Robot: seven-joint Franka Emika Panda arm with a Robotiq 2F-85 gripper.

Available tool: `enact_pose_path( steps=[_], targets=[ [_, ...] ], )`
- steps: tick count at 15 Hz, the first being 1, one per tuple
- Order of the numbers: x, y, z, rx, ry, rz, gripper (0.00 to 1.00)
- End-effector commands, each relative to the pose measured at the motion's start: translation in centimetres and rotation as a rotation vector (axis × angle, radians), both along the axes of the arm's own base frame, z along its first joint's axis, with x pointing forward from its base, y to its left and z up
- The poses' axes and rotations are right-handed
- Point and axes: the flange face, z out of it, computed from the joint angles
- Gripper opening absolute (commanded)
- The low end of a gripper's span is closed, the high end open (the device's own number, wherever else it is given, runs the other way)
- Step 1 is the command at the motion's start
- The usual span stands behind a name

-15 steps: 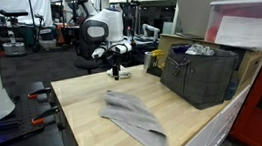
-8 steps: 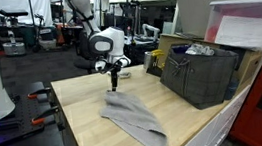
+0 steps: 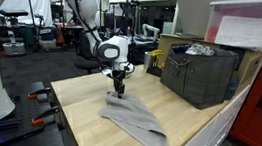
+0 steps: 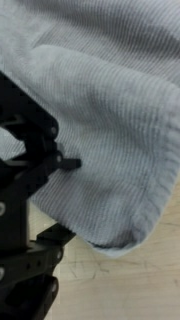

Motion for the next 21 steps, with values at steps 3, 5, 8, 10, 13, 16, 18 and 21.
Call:
enact_pose_path(
  steps=[3,5,8,10,13,16,18,21],
  targets=[
    [0.4,0.2,0.9,0.024,0.03,0.017,0.14],
    [0.4,0.7,1.7,0.046,0.02,0.013,0.01],
    [0.4,2.0,5.0,0.149,-0.043,0.004,0.0],
    [0.9,2.7,7.6,0.244,-0.106,-0.009,0.01],
    [2.4,3.2,11.6,0.364,-0.192,-0.032,0.01],
    [3.0,4.1,14.9,0.434,-0.241,-0.013,0.01],
    [2.9,5.0,15.9,0.443,-0.238,0.017,0.29],
    [2.4,5.0,16.4,0.434,-0.244,0.008,0.49]
  ],
)
